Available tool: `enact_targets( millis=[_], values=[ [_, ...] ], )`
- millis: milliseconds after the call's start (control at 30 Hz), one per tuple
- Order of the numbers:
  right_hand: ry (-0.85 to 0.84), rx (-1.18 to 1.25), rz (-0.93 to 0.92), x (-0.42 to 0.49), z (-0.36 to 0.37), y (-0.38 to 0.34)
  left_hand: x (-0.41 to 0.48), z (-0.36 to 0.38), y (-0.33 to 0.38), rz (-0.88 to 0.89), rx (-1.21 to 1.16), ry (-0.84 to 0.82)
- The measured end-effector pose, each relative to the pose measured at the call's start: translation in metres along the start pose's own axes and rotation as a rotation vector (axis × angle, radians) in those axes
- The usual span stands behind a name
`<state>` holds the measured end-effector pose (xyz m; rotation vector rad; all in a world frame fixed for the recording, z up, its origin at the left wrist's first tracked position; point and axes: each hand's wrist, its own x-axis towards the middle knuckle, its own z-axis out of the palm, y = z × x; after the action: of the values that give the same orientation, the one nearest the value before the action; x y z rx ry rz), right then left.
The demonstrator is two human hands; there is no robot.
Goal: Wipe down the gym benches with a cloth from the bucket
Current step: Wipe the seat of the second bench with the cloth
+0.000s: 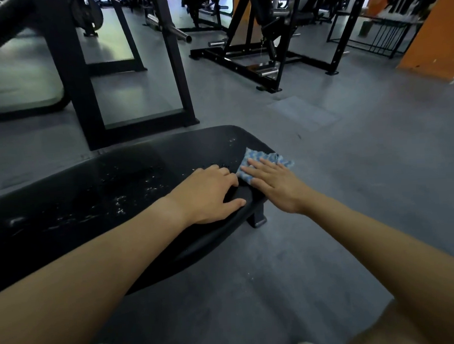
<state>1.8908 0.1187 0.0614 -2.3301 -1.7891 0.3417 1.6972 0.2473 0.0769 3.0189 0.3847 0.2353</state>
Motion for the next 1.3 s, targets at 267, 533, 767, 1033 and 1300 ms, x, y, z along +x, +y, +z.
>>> enact_targets(
  millis=[267, 533, 767, 1033, 1300],
  values=[
    [0.085, -0.052, 0.178, 0.023, 0.016, 0.014, -0.006, -0.001, 0.001, 0.005, 0.020, -0.040],
    [0.066, 0.024, -0.029, -0.006, 0.014, 0.000, -0.007, -0.002, 0.004, 0.007, 0.040, -0.034],
    [0.272, 0.033, 0.341, 0.028, 0.032, -0.004, -0.020, -0.006, 0.006, 0.029, 0.049, -0.088],
    [0.375, 0.120, 0.118, -0.016, 0.060, -0.053, -0.029, -0.005, 0.001, 0.096, 0.095, 0.011],
    [0.372, 0.223, 0.440, 0.013, 0.042, -0.042, -0.036, -0.004, 0.010, 0.074, 0.210, 0.002]
  ],
)
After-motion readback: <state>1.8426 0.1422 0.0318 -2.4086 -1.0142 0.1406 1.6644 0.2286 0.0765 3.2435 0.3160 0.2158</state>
